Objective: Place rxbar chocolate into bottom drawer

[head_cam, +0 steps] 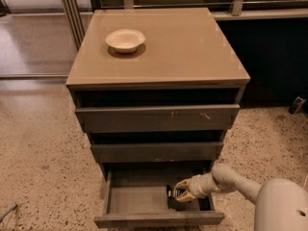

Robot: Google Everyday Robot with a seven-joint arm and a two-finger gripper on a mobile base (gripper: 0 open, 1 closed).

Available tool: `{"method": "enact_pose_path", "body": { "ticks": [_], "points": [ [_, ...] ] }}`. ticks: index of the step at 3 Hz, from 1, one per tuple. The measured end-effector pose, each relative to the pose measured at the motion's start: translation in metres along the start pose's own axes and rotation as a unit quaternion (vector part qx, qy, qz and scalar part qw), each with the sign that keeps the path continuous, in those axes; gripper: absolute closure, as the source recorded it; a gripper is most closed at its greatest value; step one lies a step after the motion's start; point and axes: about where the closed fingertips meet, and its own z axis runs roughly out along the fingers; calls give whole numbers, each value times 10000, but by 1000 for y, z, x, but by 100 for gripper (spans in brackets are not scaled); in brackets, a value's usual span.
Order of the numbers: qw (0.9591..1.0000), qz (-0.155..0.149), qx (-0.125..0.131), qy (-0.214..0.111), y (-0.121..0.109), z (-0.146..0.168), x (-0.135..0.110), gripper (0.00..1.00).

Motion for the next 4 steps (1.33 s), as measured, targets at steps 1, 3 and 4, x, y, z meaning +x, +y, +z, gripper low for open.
{"method": "enact_pose_path", "body": {
  "ticks": [1,3,4],
  "points": [
    [9999,-99,-53,26,0,18,17,100],
    [9988,-372,-251,-174,-14,64,38,100],
    [9981,-478,-279,-270,-24,79,40,100]
  ]
}}
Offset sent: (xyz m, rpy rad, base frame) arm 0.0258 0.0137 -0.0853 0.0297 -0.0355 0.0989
